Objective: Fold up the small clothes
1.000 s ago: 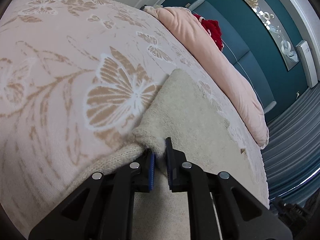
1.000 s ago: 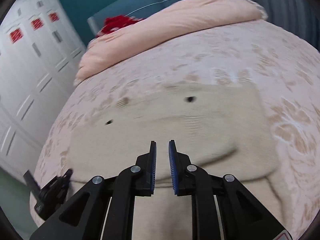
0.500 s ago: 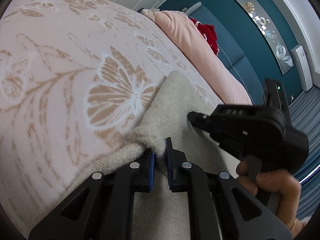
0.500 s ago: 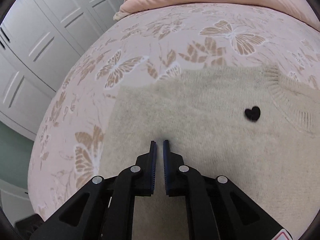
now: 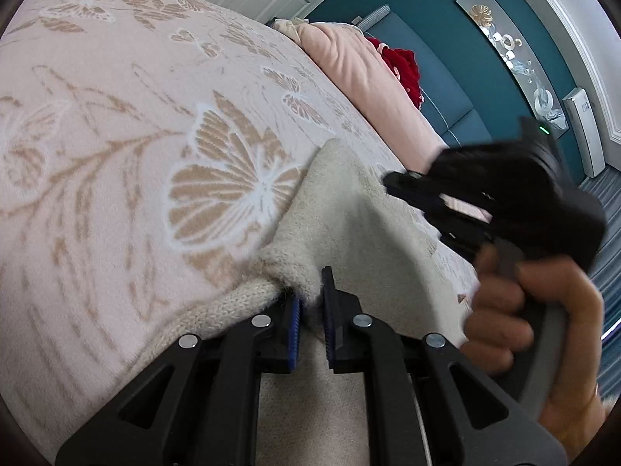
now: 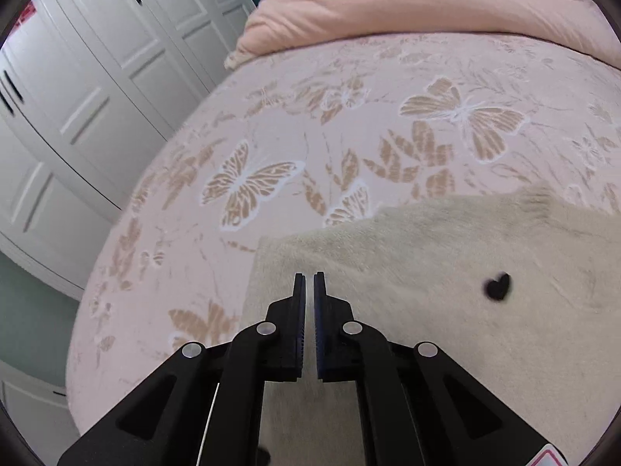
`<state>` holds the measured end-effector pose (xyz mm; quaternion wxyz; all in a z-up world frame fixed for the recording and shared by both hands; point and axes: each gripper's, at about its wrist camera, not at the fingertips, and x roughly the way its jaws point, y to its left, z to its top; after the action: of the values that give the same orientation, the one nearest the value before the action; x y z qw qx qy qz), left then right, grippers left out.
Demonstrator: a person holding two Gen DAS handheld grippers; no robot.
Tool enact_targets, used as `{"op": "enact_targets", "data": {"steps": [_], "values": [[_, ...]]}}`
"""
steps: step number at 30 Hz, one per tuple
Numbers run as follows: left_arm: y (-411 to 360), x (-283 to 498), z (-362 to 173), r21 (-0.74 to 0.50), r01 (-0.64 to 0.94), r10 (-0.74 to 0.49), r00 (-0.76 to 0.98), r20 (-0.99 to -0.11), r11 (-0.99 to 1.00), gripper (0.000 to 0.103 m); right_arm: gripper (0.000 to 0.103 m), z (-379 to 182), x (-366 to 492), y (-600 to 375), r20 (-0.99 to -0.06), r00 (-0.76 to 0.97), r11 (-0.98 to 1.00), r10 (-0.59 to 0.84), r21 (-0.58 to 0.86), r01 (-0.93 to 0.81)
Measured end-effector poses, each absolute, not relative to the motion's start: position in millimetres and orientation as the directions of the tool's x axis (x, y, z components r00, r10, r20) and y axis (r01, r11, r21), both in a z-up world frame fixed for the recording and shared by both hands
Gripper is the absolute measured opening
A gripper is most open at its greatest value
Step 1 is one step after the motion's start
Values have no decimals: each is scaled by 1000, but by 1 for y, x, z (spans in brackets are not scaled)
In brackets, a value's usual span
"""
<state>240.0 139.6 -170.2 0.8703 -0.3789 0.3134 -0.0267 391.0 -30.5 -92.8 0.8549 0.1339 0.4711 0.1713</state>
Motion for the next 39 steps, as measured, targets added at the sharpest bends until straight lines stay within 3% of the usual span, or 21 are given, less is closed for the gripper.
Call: {"op": "enact_targets", "data": {"steps": [4, 9, 10, 11, 13, 15, 16, 17, 18, 19, 20, 23, 26, 32, 37, 39], "values": [[139, 240, -171, -676, -190, -283, 803, -524, 712, 10, 2, -106, 327, -139, -789, 545, 949, 285, 313, -44], [138, 242, -169, -664, -198, -276, 797, -537, 721, 10, 0, -120, 240, -321, -794, 603, 888, 69, 324, 325], [138, 243, -169, -661, -200, -274, 795, -541, 723, 10, 4, -114, 219, -343, -792, 610, 871, 35, 323, 370], [138, 243, -168, -662, -203, -275, 793, -544, 722, 10, 14, -107, 197, -359, -789, 614, 856, 7, 322, 404], [142, 244, -165, -675, -208, -294, 782, -550, 708, 10, 16, -96, 149, -381, -781, 624, 838, 0, 341, 426], [148, 238, -157, -678, -216, -323, 753, -574, 702, 13, 26, -90, 105, -389, -795, 607, 840, 4, 332, 429], [150, 229, -150, -666, -216, -329, 736, -592, 714, 19, 40, -89, 82, -389, -805, 593, 846, 5, 320, 427], [153, 216, -141, -639, -216, -318, 725, -612, 738, 32, 54, -90, 60, -387, -819, 573, 853, 11, 307, 422], [156, 198, -131, -604, -211, -298, 718, -629, 768, 42, 57, -93, 39, -384, -834, 551, 860, 16, 293, 419], [160, 180, -123, -570, -207, -279, 710, -647, 795, 62, 58, -95, 19, -379, -848, 529, 864, 25, 284, 415], [164, 160, -115, -538, -200, -264, 701, -662, 819, 75, 61, -99, 0, -375, -862, 504, 867, 44, 284, 410], [180, 104, -103, -464, -181, -249, 649, -719, 867, 85, 64, -111, -47, -363, -894, 433, 857, 115, 310, 412], [187, 64, -108, -435, -162, -285, 550, -785, 886, 87, 65, -122, -74, -348, -882, 410, 819, 231, 404, 407], [171, 27, -123, -482, -146, -352, 510, -785, 864, 92, 75, -131, -76, -307, -868, 404, 815, 288, 444, 373], [155, 30, -124, -539, -140, -404, 514, -756, 831, 92, 75, -130, -67, -295, -849, 445, 803, 284, 465, 373], [155, 32, -125, -566, -158, -419, 520, -744, 809, 84, 68, -129, -65, -293, -839, 470, 793, 276, 475, 382]]}}
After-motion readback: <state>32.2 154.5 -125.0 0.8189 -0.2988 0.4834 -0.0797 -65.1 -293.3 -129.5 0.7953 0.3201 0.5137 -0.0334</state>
